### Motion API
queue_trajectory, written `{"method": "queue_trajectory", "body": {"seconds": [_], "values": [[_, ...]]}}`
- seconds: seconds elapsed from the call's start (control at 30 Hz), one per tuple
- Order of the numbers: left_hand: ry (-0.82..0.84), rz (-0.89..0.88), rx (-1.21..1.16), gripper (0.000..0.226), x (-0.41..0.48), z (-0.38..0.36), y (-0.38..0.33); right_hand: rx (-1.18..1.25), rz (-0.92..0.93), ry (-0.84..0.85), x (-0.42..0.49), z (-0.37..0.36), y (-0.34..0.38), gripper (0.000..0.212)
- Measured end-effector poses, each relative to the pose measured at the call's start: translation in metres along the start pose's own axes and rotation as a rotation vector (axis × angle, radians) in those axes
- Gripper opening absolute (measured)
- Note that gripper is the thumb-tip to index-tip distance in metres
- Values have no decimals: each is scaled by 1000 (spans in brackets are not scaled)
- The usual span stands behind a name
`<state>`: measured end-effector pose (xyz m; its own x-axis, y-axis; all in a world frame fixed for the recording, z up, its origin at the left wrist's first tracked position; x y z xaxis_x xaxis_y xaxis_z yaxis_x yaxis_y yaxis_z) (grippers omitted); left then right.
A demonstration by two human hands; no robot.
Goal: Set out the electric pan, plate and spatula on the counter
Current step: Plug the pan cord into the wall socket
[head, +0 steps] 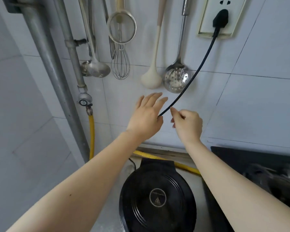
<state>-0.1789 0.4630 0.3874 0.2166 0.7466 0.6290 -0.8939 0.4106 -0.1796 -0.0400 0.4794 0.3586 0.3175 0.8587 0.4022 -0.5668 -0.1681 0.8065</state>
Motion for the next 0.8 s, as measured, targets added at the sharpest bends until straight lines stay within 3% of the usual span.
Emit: {"method": "queue_trajectory", "body": {"seconds": [0.17,0.3,0.4,0.6,0.8], "values": [[36,183,-62,77,-65,-39,30,-91,-66,172,-41,-31,-48,41],[166,611,-175,88,-129,-78,84,-172,-156,328,-59,-39,-103,30],[330,881,-342,91,-177,-110,112,-344,-333,495,-76,-36,-161,48],[613,1078,-578,98,-226,-157,114,-235,-877,841,-138,-43,-223,100],[695,1199,-772,102,-240,-177,107,-151,-882,878,-147,-51,-229,100]]}}
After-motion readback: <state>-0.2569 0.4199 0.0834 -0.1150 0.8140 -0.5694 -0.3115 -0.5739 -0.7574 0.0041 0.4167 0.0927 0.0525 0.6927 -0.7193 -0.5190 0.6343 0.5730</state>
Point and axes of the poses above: each hand's wrist, its own x-axis towards the middle knuckle, its own z-axis out of the back of the hand, y = z × x, the point moved 8 cm from there along x, towards the middle knuckle, and after that the axes turned 6 degrees about -y, right-handed, at the moved point
